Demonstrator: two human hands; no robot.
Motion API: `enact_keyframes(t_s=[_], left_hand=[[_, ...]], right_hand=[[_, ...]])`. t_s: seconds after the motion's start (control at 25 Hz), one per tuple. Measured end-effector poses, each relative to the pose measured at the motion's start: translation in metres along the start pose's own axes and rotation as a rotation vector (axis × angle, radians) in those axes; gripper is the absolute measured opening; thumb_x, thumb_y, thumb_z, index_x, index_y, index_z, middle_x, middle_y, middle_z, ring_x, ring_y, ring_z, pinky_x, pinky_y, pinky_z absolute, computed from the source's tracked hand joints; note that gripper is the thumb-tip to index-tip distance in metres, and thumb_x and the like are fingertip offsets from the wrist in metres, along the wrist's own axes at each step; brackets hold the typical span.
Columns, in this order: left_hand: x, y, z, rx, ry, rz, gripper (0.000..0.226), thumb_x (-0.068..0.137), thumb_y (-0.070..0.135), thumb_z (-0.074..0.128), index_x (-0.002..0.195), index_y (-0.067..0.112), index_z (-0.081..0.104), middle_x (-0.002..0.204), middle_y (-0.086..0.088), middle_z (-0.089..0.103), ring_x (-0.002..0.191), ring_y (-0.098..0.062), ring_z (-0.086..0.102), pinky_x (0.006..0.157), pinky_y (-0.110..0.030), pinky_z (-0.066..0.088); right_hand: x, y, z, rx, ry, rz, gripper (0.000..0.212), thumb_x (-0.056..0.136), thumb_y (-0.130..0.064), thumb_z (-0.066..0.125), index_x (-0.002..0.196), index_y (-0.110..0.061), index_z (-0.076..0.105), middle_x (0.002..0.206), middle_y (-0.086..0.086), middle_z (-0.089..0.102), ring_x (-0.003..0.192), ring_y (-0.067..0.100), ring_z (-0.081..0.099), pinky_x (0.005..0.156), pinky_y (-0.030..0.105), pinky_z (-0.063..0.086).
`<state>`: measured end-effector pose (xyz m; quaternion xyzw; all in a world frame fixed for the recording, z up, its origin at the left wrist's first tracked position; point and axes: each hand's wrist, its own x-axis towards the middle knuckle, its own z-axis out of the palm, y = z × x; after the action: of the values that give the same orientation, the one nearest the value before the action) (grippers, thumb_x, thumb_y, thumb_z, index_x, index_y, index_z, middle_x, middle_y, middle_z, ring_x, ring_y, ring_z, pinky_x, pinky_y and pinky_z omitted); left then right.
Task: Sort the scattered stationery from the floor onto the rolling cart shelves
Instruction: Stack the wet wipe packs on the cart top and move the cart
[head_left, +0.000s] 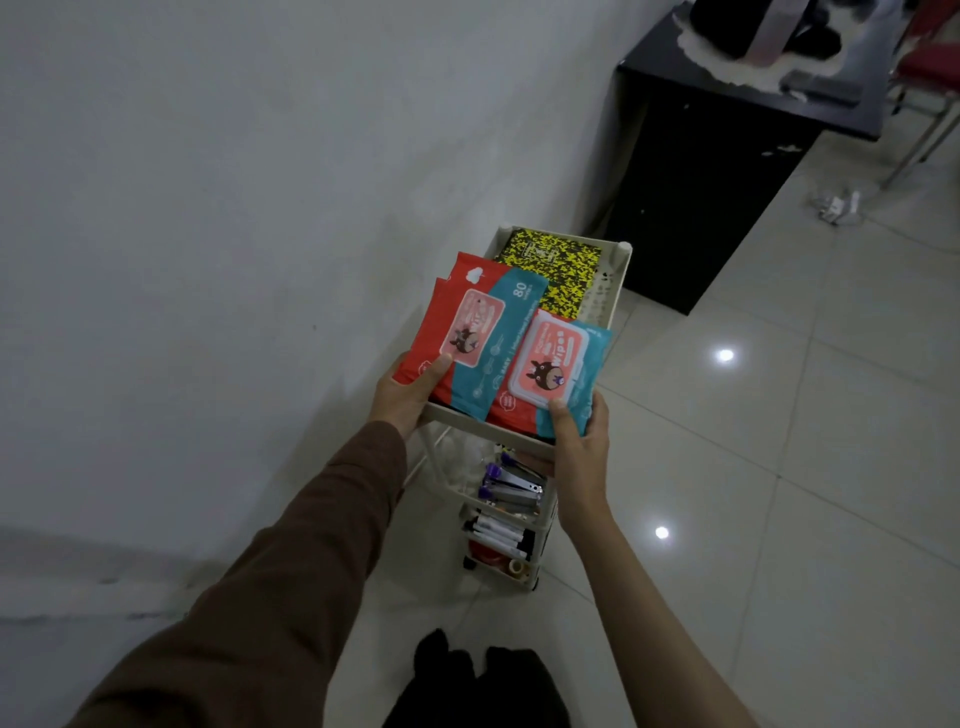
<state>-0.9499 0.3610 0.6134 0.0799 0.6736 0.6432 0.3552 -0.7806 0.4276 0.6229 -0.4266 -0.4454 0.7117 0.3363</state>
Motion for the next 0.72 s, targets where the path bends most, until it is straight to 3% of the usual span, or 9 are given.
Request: enact_keyframes(t_s=[0.16, 0.32, 0.48, 0.6, 0.72], left_hand=[[0.014, 0.007, -0.001, 0.014, -0.05, -0.004, 0.02, 0.079, 0.03, 0.069, 0.097, 0.023, 0.062, 0.103, -0.01, 0.069, 0.096, -0.029, 0.067, 0.086, -0.044, 0.054], [0.032, 0.017, 0.001, 0.057, -0.117, -0.003, 0.02, 0.079, 0.029, 0.07, 0.096, 0.024, 0.061, 0.1, -0.007, 0.069, 0.088, -0.023, 0.069, 0.078, -0.038, 0.057], [0.046, 0.025, 0.0, 0.1, -0.192, 0.011, 0.017, 0.078, 0.028, 0.07, 0.093, 0.026, 0.061, 0.09, 0.0, 0.07, 0.073, -0.012, 0.071, 0.063, -0.027, 0.059], [0.049, 0.026, -0.001, 0.101, -0.22, 0.016, 0.02, 0.075, 0.03, 0.071, 0.092, 0.027, 0.061, 0.089, 0.001, 0.07, 0.073, -0.013, 0.071, 0.063, -0.028, 0.059], [0.05, 0.025, -0.002, 0.118, -0.246, 0.016, 0.028, 0.072, 0.037, 0.071, 0.095, 0.029, 0.059, 0.091, 0.001, 0.07, 0.075, -0.013, 0.071, 0.061, -0.028, 0.058]], right_hand=[[0.004, 0.003, 0.008, 0.002, 0.06, 0.002, 0.039, 0.093, -0.027, 0.052, 0.13, -0.026, 0.037, 0.118, 0.003, 0.058, 0.097, 0.021, 0.066, 0.062, 0.036, 0.061], [0.006, 0.007, 0.02, 0.042, 0.149, -0.002, 0.049, 0.094, -0.027, 0.051, 0.138, -0.022, 0.031, 0.126, 0.008, 0.055, 0.108, 0.024, 0.062, 0.082, 0.048, 0.056], [0.003, 0.014, 0.033, 0.099, 0.212, -0.028, 0.052, 0.094, -0.026, 0.05, 0.141, -0.021, 0.028, 0.127, 0.008, 0.055, 0.109, 0.021, 0.062, 0.083, 0.037, 0.058], [0.003, 0.015, 0.034, 0.08, 0.239, -0.028, 0.052, 0.095, -0.026, 0.049, 0.142, -0.022, 0.027, 0.127, 0.007, 0.054, 0.108, 0.02, 0.062, 0.081, 0.032, 0.058], [0.002, 0.015, 0.031, 0.053, 0.229, -0.009, 0.054, 0.095, -0.028, 0.049, 0.143, -0.024, 0.024, 0.127, 0.006, 0.054, 0.109, 0.02, 0.061, 0.082, 0.036, 0.057]])
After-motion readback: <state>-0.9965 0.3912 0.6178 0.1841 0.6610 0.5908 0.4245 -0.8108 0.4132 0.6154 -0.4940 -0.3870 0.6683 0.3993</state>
